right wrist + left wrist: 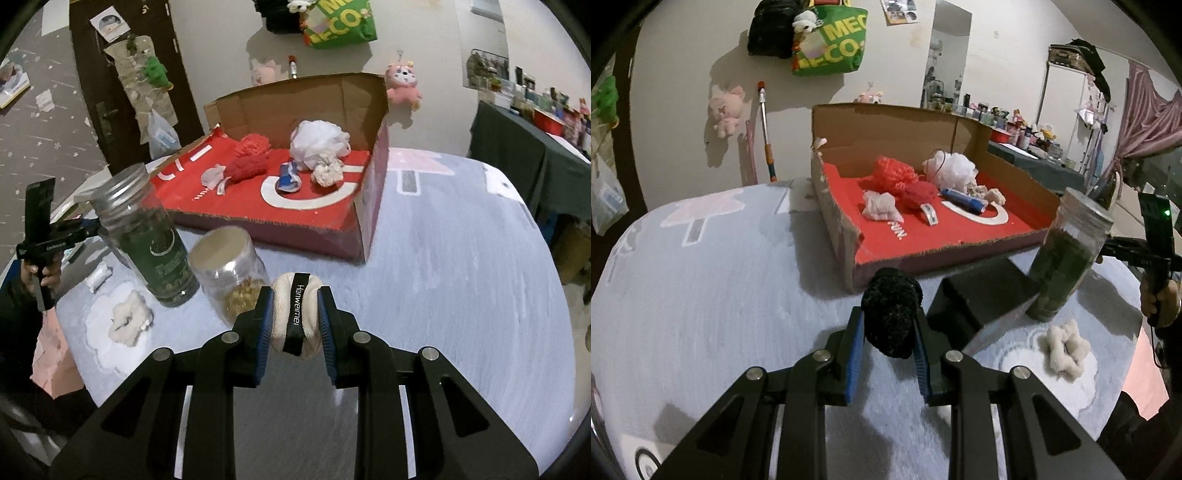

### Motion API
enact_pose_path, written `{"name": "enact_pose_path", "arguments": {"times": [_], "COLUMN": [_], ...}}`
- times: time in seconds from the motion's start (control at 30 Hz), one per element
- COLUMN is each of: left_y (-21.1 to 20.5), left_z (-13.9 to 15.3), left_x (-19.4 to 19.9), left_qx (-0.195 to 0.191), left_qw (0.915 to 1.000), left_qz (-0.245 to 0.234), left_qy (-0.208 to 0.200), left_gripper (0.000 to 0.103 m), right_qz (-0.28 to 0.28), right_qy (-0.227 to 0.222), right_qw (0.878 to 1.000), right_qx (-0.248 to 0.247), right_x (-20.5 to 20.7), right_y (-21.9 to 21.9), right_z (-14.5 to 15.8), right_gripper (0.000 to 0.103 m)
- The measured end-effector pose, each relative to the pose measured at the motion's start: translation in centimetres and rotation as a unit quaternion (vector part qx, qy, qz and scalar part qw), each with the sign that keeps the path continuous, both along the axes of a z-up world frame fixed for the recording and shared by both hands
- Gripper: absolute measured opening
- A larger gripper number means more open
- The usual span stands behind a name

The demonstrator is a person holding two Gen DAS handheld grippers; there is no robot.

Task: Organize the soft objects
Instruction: 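Carry the black ball and beige puff with both tools into the red box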

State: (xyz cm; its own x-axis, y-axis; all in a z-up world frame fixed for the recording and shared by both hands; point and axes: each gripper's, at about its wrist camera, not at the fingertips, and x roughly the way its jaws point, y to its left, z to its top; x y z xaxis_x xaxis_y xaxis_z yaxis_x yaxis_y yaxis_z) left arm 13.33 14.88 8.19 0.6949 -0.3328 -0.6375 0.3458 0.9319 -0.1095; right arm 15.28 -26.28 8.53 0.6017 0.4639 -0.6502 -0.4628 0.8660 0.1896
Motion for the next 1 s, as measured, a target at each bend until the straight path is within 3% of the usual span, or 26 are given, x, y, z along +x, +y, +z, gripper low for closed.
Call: {"name": "enact_pose_path", "arguments": {"times": [0.33,0.6,0.73,1.0], "left_y": [-2.1,-5.8,-7.2,-9.1], "left_z": [2.7,3.9,3.6,1.3], "left_x": [2.0,6.2,8.5,13.0], "left_qx": [-0.002,0.012,0.025,0.081], "left_qw": [0.9994,0.9984,0.9974,0.9905], "left_qz": [-0.034,-0.052,-0.049,-0.027], "left_qy": [-0.009,0.022,0.046,0.108], "left_gripper": [0.026,0.026,0.026,0.027], "right_qz": [0.027,0.046,0.039,0.012], "right_qy": [-0.008,-0.002,0.015,0.056], "right_qw": [1.000,0.999,0.999,0.993], "right_qx": [0.012,0.019,-0.002,-0.100], "right_x": [2.3,6.0,8.4,12.5], "right_y": [0.6,2.7,4.3,7.5], "right_z": [2.7,4.4,4.1,1.5], "right_gripper": [0.023,0.023,0.023,0.023]}}
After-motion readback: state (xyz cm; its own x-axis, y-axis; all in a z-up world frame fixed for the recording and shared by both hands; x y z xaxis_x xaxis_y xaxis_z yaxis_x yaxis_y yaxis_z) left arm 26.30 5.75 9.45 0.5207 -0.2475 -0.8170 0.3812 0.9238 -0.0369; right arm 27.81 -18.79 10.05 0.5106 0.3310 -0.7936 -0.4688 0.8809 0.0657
